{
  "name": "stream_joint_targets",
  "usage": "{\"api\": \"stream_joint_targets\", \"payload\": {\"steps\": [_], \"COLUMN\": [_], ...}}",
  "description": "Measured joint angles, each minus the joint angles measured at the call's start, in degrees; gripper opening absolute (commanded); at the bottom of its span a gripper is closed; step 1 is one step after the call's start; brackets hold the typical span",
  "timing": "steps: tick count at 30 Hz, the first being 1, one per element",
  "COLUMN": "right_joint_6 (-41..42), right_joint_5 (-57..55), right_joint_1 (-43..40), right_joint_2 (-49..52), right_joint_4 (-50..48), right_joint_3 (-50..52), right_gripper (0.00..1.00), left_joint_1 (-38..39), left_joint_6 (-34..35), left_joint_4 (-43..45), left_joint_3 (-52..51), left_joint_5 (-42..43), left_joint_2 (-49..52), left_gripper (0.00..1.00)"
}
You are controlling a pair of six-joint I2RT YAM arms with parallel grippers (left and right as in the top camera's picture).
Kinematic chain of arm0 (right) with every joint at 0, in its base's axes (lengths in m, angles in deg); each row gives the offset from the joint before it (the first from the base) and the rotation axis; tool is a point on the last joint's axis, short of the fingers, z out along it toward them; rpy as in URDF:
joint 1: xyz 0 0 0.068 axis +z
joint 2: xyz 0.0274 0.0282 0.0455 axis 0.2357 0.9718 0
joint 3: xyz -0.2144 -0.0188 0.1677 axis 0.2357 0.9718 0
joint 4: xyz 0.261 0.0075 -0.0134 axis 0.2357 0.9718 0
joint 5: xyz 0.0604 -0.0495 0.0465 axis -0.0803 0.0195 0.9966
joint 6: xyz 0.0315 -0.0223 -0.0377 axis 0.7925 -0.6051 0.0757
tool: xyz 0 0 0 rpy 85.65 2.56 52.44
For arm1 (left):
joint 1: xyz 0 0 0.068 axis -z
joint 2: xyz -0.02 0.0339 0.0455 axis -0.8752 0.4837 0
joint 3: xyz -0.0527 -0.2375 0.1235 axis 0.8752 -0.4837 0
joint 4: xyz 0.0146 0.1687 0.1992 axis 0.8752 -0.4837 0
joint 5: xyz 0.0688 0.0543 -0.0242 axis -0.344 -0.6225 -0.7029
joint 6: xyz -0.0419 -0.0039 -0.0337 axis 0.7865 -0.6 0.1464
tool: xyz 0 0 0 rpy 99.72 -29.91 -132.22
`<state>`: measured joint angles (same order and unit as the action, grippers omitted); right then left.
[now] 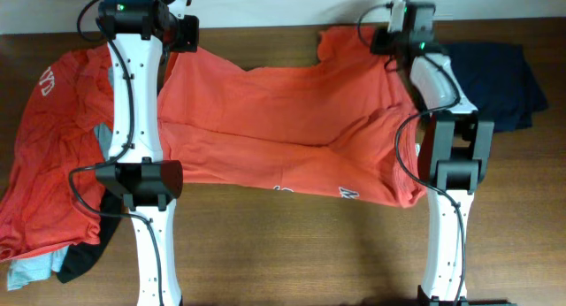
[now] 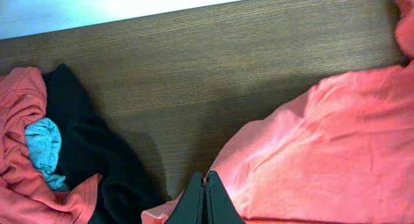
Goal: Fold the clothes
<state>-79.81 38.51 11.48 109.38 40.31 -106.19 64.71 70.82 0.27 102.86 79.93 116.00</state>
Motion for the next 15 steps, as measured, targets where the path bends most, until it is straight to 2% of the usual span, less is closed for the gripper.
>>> {"api": "stream_joint_targets", "payload": {"steps": [6, 15], "right_joint_6": [-3.23, -5.97], "right_joint_5": [0.0, 0.0], "right_joint_1": [0.0, 0.0], "right_joint_2": [-0.02, -0.02], "right_joint_4": [16.02, 31.08], "right_joint_3": [-14.71, -18.32], "right_gripper": [0.04, 0.04], "left_joint_1": [0.0, 0.0], "left_joint_6": [0.0, -0.07], "left_joint_4": [0.0, 0.0], "left_joint_3": [0.0, 0.0], "left_joint_5": [-0.17, -0.35], "left_joint_2": [0.0, 0.0], "left_gripper": [0.01, 0.01]}}
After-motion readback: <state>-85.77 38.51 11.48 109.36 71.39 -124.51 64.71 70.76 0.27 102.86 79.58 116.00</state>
